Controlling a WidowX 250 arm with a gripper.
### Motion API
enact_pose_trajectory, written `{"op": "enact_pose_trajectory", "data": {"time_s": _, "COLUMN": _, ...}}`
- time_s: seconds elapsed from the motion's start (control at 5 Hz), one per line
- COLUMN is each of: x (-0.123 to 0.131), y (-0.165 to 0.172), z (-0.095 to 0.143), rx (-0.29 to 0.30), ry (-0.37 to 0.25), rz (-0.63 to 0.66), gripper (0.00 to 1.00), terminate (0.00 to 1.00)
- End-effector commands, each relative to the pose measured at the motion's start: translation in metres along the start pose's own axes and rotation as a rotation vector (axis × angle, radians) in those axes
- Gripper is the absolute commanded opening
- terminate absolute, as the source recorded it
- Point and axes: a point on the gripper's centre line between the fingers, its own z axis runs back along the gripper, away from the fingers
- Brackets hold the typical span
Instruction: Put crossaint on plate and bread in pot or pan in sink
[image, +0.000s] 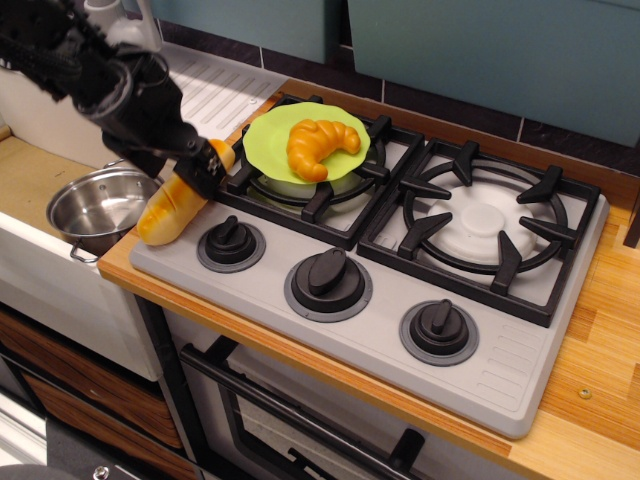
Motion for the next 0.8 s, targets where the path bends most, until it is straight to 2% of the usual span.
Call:
{"op": "enact_pose_trajectory", "data": {"time_s": 0.0, "x": -0.009, "y": 0.008, "z": -0.016, "rx": -0.015, "ry": -0.051, "rz": 0.010, "gripper": 1.00, "terminate": 0.00}}
{"op": "enact_pose_trajectory", "data": {"time_s": 0.2, "x": -0.006, "y": 0.003, "z": -0.007, "rx": -0.042, "ry": 0.001, "rz": 0.053, "gripper": 0.00, "terminate": 0.00}}
{"op": "enact_pose_trajectory", "data": {"time_s": 0.4, "x": 0.013, "y": 0.005, "z": 0.022, "rx": -0.022, "ry": 0.066, "rz": 0.057, "gripper": 0.00, "terminate": 0.00}}
{"op": "enact_pose_trajectory", "data": {"time_s": 0.6, "x": 0.037, "y": 0.021, "z": 0.053, "rx": 0.007, "ry": 0.110, "rz": 0.025, "gripper": 0.00, "terminate": 0.00}}
